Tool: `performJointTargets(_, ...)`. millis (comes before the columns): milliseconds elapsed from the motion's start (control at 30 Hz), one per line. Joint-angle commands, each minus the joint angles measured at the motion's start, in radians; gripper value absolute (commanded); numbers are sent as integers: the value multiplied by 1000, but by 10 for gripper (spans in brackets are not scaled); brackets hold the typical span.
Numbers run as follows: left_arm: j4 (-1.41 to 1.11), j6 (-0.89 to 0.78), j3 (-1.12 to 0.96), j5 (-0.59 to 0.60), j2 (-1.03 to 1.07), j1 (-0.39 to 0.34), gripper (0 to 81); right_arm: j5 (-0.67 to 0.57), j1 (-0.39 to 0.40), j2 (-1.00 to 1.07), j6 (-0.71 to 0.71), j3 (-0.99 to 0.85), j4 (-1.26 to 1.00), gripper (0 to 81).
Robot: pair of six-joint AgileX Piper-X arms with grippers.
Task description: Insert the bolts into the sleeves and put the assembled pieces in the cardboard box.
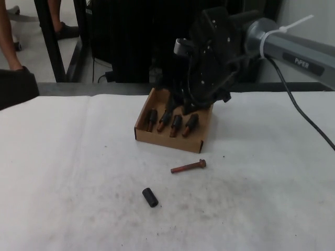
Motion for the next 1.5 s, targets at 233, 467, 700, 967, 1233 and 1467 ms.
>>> performJointTargets(233, -5, 121, -6, -48, 80, -2, 510, 150, 18, -239, -217, -7, 466, 414)
performJointTargets(467, -5, 170, -6, -48, 151, -2, 510, 198, 49, -485, -213, 169, 477, 414)
performJointTargets(700, -5, 207, -2, -42, 183, -2, 510, 198, 90, -811, -164, 491, 414, 414)
performJointTargets(967, -5, 207, -2, -42, 207, -2, 510, 195, 93, -1127, -47, 758, 340, 414)
performJointTargets(1233, -5, 207, -2, -42, 207, -2, 510, 185, 93, -1224, -11, 884, 325, 414)
performJointTargets(1467, -5, 207, -2, -42, 207, -2, 510, 111, 93, -1161, 336, 1000, -24, 414)
